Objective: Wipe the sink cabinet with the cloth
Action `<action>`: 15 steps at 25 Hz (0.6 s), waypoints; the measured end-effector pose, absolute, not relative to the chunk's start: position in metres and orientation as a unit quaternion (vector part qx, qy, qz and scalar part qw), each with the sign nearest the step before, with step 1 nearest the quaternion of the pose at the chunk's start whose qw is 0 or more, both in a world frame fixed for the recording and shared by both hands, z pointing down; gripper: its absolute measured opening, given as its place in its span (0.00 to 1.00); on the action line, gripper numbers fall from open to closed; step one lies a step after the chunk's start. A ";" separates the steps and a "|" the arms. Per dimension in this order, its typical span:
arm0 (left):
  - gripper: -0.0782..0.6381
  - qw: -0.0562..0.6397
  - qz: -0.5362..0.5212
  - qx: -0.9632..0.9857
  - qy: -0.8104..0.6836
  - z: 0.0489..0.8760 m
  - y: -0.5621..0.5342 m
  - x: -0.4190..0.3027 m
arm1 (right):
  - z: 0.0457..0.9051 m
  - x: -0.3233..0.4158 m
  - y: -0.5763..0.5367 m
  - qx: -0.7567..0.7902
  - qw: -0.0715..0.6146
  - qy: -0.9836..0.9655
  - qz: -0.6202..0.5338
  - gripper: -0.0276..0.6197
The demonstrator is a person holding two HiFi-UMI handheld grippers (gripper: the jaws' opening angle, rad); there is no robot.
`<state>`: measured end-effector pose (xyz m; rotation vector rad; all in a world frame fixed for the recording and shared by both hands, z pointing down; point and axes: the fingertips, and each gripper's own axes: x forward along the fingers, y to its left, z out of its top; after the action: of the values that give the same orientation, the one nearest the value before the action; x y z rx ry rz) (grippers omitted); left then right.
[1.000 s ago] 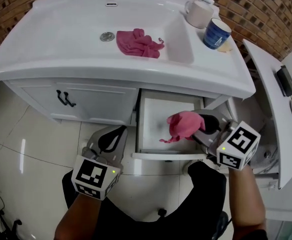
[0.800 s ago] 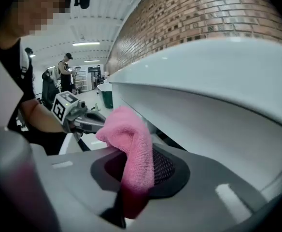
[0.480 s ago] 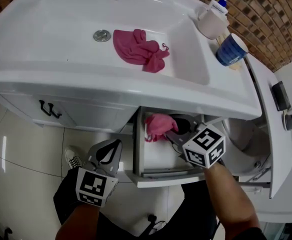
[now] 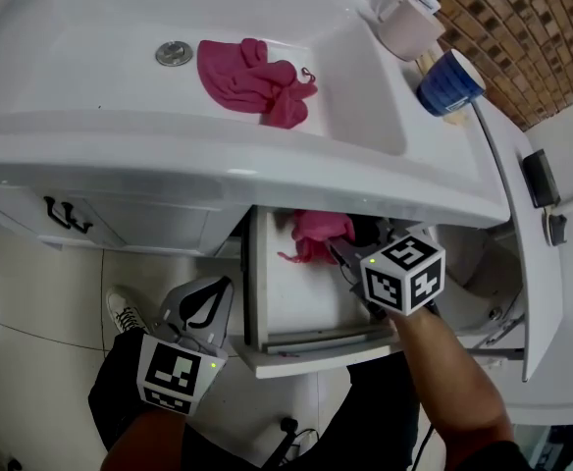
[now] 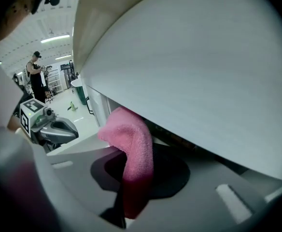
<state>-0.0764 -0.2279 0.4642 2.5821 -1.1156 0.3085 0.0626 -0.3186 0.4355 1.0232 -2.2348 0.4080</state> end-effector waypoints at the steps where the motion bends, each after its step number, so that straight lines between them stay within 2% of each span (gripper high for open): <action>1: 0.12 0.155 0.105 0.903 -0.388 0.462 -0.228 -0.075 | 0.434 0.070 -0.319 0.394 0.325 -0.846 0.151 0.17; 15: 0.12 0.154 0.093 0.903 -0.391 0.454 -0.226 -0.072 | 0.425 0.151 -0.312 0.452 0.361 -0.805 0.135 0.17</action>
<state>-0.0722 -0.2260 0.4540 2.5875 -1.1198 0.2680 0.1515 -0.3125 0.4248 1.1645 -2.0735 0.3482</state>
